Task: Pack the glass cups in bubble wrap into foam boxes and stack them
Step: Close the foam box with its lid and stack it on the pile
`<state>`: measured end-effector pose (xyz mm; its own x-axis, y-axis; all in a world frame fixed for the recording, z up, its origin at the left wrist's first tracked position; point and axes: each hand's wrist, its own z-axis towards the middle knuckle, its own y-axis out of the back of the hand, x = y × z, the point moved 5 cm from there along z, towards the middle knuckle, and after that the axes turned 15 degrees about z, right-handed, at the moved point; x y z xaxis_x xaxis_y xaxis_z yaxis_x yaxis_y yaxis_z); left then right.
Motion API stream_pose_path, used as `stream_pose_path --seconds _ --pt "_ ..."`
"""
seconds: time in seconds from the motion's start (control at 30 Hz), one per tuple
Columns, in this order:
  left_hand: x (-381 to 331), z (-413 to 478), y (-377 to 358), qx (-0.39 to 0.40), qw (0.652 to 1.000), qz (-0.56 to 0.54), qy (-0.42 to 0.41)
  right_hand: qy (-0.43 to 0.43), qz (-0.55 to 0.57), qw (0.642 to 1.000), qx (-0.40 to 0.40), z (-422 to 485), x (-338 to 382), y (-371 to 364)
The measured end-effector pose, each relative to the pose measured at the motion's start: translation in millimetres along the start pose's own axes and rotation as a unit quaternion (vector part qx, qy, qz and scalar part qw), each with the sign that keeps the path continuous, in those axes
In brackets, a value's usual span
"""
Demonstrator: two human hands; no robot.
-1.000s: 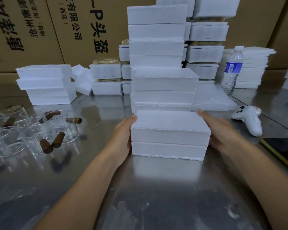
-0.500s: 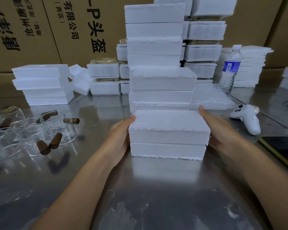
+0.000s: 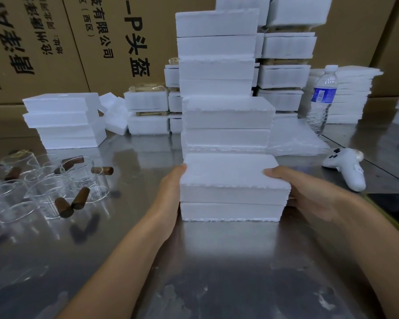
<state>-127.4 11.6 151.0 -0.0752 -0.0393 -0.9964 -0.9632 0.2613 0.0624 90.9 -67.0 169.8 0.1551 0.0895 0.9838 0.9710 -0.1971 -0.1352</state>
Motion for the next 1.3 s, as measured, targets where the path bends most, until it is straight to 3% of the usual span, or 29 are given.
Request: stream_pose_path --seconds 0.23,0.47,0.77,0.87,1.03,1.3 --pt "-7.5 -8.4 5.4 -0.05 0.995 -0.073 -0.049 -0.037 0.014 0.997 0.071 -5.5 3.9 -7.1" --pt "-29.6 -17.0 11.4 -0.081 0.973 -0.123 -0.175 0.064 0.101 0.989 0.085 -16.3 31.3 -6.9" --pt "-4.8 13.9 5.0 -0.043 0.989 -0.108 -0.088 0.131 0.226 0.96 0.1 -29.6 82.0 -17.4" --pt "-1.8 16.8 0.9 -0.031 0.992 -0.075 -0.098 0.148 0.237 0.957 0.074 -24.4 121.5 -21.0" --pt "0.9 18.3 -0.9 -0.022 0.994 -0.048 -0.095 0.128 0.189 0.973 -0.034 3.4 170.4 -17.4" --pt "3.3 14.5 -1.6 -0.012 0.996 -0.016 -0.091 0.063 0.125 0.985 -0.098 45.2 185.8 -21.7"
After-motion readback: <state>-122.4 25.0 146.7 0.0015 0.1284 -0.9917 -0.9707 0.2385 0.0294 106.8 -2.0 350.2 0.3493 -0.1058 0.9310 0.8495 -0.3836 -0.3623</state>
